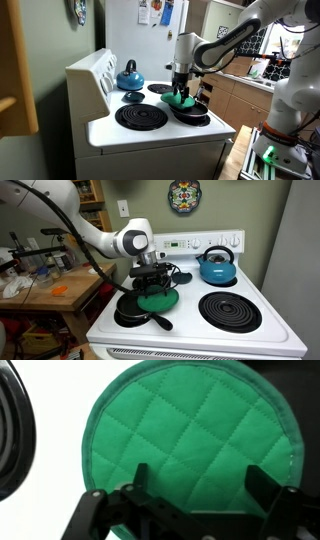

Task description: Use the green mat to move the pan to the left back stove plate

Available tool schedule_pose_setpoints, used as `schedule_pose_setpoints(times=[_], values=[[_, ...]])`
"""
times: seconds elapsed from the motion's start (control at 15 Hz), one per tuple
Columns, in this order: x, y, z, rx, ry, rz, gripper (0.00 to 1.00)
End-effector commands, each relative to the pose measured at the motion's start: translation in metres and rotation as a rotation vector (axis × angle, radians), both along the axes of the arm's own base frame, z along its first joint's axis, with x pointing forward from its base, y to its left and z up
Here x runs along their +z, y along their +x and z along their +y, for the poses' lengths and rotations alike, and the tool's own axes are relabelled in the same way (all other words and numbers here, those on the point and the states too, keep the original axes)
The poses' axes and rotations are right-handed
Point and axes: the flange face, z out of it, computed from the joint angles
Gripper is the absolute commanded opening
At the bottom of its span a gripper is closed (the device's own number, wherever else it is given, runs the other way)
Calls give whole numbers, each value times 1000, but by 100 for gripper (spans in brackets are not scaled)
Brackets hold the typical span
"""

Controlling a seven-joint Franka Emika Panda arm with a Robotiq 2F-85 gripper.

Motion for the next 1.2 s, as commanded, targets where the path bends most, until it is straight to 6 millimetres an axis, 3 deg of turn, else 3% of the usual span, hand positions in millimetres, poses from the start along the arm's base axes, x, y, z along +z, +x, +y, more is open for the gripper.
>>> schedule_pose_setpoints(times=[0.0, 0.33, 0.4, 0.53, 0.67, 1.13], values=[[-11, -1, -20, -5, 34, -38, 100], [-26, 4, -24, 4, 63, -32, 100], [-29, 5, -24, 9, 68, -28, 95], [-32, 6, -22, 16, 77, -20, 71], [-34, 7, -21, 24, 85, -10, 63], [-33, 7, -21, 32, 98, 7, 10]])
